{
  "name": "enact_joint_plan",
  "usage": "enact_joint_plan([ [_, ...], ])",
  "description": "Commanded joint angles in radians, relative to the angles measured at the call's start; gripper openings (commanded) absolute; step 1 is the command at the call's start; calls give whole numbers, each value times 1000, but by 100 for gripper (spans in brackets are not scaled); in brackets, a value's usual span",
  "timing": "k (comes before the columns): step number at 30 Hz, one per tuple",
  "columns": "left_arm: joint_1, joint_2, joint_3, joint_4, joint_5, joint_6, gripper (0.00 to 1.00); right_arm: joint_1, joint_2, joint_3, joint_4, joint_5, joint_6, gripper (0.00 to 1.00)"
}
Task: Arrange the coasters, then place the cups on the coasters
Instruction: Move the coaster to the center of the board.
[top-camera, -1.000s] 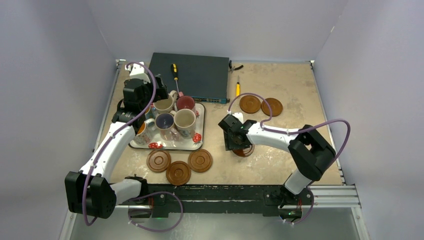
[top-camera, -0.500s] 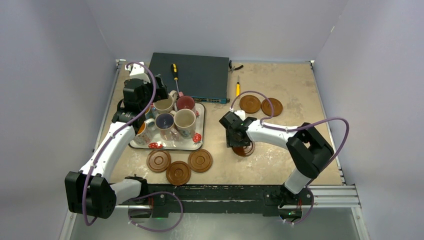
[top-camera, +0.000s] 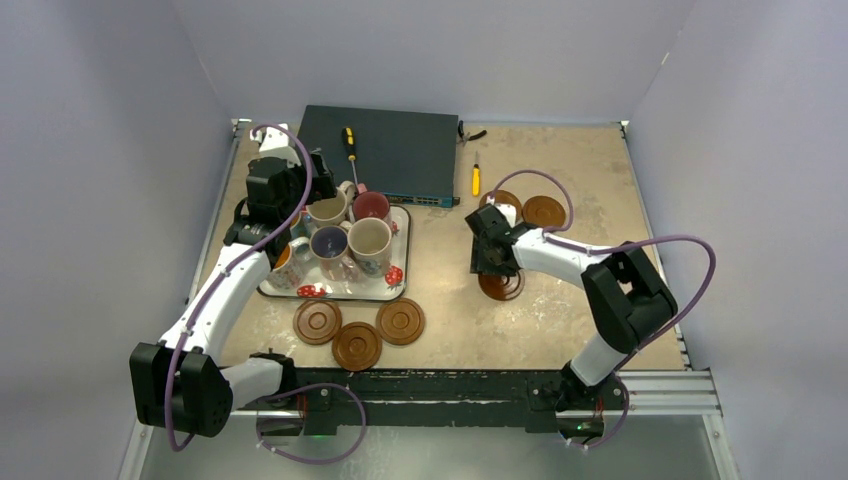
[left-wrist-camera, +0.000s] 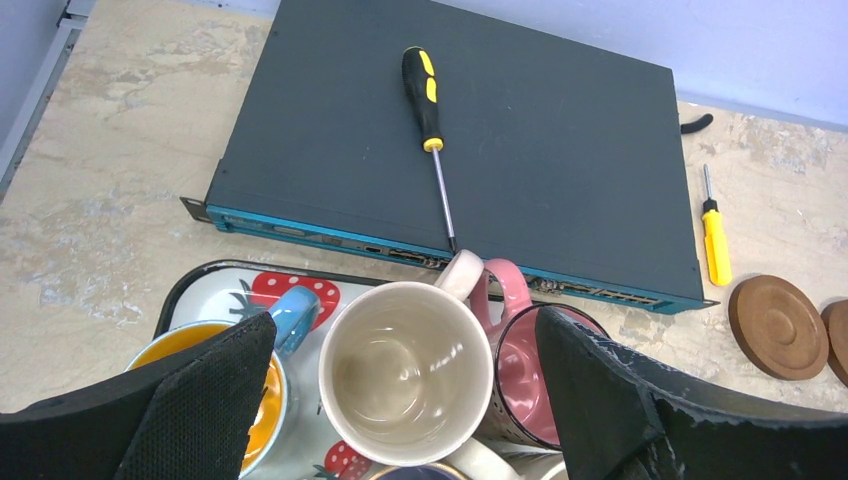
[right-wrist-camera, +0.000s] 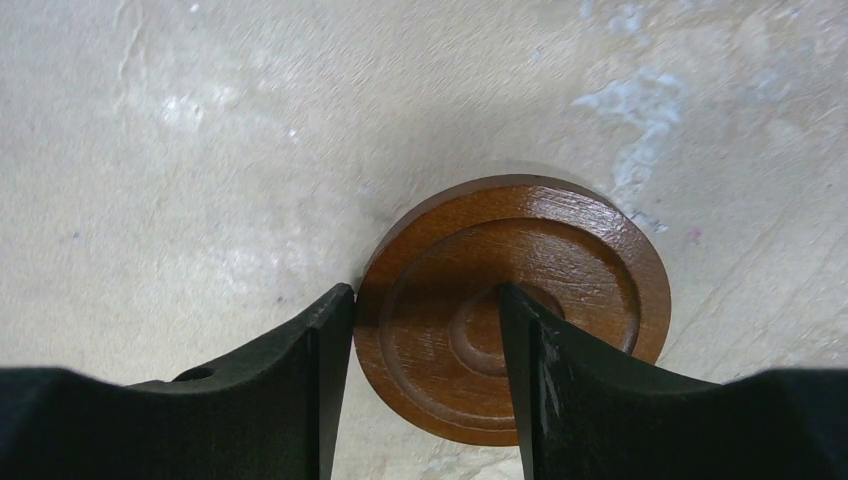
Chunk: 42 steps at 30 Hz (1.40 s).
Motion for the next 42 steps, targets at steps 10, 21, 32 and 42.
enact_joint_plan([
  [10, -7, 10, 9, 25, -16, -11, 96, -162, 74, -18, 93, 8, -92, 56],
  [21, -6, 15, 8, 24, -20, -8, 96, -223, 127, 22, 147, 8, -121, 55],
  [32, -6, 18, 12, 21, -20, -5, 96, -260, 159, 54, 176, 0, -157, 54],
  [42, -6, 18, 12, 20, -21, -5, 96, -280, 168, 72, 184, 4, -172, 54],
])
